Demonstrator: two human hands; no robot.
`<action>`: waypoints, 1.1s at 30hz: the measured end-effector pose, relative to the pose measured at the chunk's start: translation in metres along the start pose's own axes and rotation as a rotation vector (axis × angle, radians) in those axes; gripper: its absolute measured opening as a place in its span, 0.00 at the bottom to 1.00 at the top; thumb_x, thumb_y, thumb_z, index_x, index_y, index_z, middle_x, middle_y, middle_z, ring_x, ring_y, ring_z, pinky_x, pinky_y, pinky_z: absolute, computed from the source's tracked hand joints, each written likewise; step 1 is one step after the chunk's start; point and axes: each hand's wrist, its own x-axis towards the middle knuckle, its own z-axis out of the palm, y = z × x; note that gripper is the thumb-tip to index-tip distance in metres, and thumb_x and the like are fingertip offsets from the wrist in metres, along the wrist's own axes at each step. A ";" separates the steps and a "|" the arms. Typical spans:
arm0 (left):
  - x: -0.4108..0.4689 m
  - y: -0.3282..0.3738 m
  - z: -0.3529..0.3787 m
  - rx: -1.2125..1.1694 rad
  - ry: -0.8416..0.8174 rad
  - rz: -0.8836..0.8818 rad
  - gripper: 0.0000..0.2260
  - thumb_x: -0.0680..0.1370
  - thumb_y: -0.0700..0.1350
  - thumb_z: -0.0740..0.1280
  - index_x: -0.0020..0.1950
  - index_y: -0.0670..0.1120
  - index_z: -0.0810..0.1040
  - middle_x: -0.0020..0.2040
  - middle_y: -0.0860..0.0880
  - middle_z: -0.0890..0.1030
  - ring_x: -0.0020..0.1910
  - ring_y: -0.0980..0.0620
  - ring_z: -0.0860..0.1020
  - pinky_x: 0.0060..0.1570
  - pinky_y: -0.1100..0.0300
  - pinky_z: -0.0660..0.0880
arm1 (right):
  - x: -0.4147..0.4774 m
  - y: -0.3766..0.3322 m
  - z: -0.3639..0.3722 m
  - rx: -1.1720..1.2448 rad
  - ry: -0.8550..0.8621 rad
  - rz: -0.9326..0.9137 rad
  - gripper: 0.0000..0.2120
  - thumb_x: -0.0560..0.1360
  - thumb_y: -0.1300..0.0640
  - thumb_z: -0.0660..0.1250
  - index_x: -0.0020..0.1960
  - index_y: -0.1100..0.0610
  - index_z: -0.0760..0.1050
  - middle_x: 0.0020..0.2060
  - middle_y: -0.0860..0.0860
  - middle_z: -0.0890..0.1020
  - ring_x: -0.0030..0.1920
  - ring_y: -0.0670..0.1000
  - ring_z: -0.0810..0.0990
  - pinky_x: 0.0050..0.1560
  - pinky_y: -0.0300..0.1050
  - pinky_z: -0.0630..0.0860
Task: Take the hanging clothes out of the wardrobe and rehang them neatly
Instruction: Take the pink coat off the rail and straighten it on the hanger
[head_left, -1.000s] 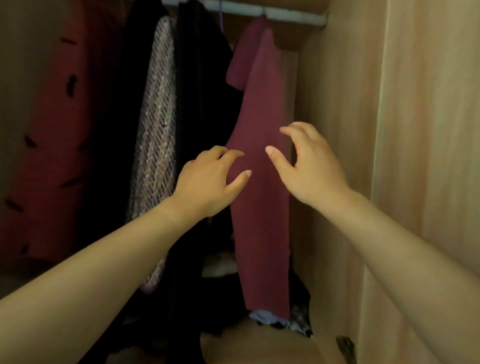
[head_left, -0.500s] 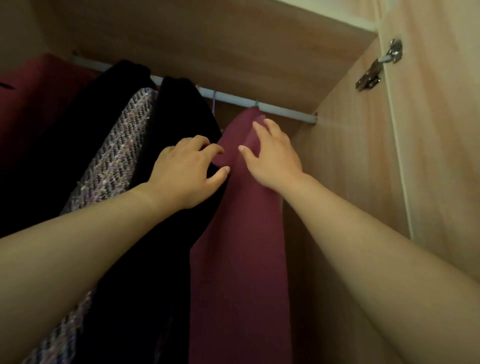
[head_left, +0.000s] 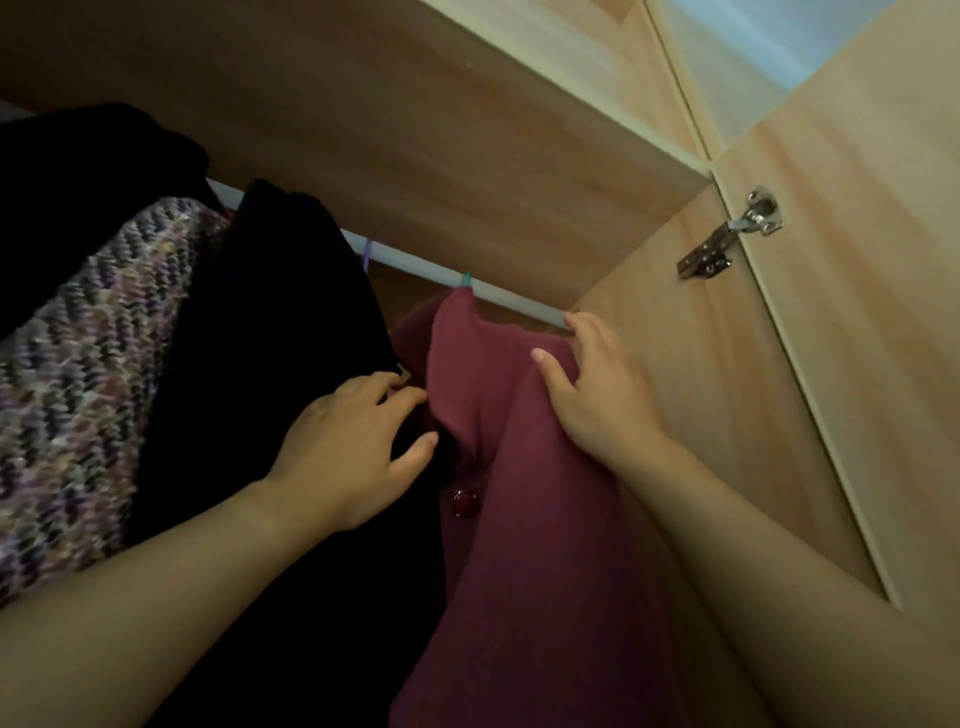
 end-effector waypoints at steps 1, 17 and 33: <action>0.000 -0.001 0.005 -0.008 -0.001 -0.003 0.36 0.69 0.67 0.41 0.70 0.53 0.67 0.70 0.52 0.68 0.68 0.52 0.66 0.62 0.55 0.67 | 0.011 -0.003 0.003 -0.086 -0.057 -0.031 0.26 0.79 0.45 0.56 0.72 0.57 0.61 0.71 0.53 0.66 0.70 0.52 0.64 0.67 0.46 0.61; 0.055 -0.007 0.027 -0.331 0.135 -0.069 0.30 0.72 0.67 0.51 0.72 0.58 0.60 0.71 0.56 0.65 0.66 0.57 0.67 0.61 0.56 0.70 | 0.089 0.018 0.053 -0.369 -0.247 -0.055 0.15 0.76 0.47 0.65 0.59 0.54 0.77 0.56 0.53 0.80 0.57 0.55 0.77 0.53 0.46 0.74; 0.095 0.017 0.063 -0.236 0.111 -0.116 0.29 0.75 0.63 0.60 0.74 0.58 0.57 0.73 0.53 0.60 0.71 0.52 0.61 0.62 0.52 0.71 | 0.122 0.050 0.043 -0.170 -0.021 0.231 0.09 0.74 0.54 0.67 0.53 0.45 0.79 0.54 0.50 0.81 0.55 0.55 0.79 0.47 0.43 0.73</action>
